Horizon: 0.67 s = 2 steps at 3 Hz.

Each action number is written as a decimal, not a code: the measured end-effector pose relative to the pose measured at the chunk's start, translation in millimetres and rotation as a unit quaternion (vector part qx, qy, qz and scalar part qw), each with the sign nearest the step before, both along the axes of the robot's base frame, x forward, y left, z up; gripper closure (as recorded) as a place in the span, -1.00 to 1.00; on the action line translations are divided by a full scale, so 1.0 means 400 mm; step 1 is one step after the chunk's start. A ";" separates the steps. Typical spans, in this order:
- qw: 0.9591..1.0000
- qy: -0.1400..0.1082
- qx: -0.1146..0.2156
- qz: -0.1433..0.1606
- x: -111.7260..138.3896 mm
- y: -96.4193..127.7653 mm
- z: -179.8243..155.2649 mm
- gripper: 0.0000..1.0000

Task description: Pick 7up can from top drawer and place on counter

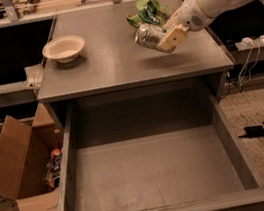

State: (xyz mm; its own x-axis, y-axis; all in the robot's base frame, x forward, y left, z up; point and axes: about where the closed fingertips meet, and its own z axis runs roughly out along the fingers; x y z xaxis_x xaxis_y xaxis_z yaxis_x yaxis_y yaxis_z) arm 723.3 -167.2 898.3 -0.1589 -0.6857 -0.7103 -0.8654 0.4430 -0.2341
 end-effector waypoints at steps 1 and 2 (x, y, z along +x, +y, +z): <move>1.000 0.024 -0.009 -0.008 0.027 0.009 -0.028 1.00; 0.999 0.041 -0.014 -0.006 0.041 0.024 -0.048 0.67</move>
Offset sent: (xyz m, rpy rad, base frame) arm 0.0246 0.0103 -0.0204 -0.0405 0.1184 -0.0138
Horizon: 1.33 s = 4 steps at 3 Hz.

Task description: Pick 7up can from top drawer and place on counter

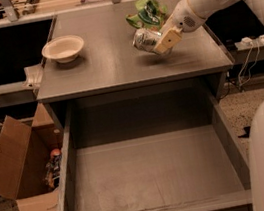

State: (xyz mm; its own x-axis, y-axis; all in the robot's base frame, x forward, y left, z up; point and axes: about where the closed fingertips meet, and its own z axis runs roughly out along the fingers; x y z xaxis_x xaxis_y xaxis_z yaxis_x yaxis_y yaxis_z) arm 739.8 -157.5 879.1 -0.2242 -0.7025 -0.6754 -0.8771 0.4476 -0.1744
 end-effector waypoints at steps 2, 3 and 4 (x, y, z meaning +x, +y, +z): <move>1.000 0.020 -0.002 0.012 0.013 0.026 -0.022 -0.45; 1.000 0.020 -0.002 0.012 0.013 0.026 -0.022 -0.88; 1.000 0.002 -0.005 0.009 0.013 0.025 0.003 -1.00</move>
Offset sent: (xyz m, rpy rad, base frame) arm 0.0073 0.0070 -0.0035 -0.0060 0.0430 0.0253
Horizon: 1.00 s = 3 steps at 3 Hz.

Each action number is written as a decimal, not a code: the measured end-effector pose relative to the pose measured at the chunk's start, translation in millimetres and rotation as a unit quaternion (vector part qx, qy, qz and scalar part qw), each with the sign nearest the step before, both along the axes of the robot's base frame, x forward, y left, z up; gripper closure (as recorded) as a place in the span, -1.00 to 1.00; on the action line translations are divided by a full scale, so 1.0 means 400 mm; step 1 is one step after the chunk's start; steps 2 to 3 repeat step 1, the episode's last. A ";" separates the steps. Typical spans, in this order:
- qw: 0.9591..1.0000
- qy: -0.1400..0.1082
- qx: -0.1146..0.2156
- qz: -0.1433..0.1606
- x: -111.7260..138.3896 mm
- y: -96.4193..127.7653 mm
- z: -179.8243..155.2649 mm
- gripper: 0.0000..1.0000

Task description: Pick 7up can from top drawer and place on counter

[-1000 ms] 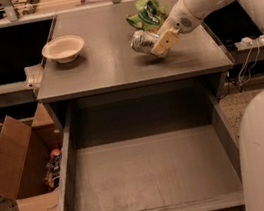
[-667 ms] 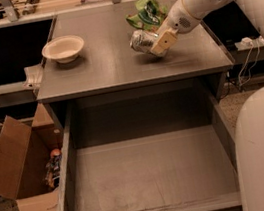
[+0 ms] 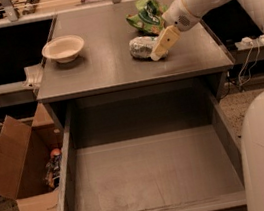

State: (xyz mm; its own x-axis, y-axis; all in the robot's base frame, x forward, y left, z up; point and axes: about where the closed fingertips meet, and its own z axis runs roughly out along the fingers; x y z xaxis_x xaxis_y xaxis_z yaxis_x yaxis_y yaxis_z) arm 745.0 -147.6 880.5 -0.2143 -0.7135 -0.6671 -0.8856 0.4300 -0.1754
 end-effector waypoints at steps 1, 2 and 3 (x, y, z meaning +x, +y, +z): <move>0.999 -0.038 0.010 -0.009 -0.005 -0.019 0.058 -1.00; 0.999 -0.038 0.010 -0.009 -0.005 -0.019 0.058 -1.00; 0.999 -0.038 0.010 -0.009 -0.005 -0.019 0.058 -1.00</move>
Offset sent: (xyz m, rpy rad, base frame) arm 0.0000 0.0000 0.0000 0.0000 0.0000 0.0000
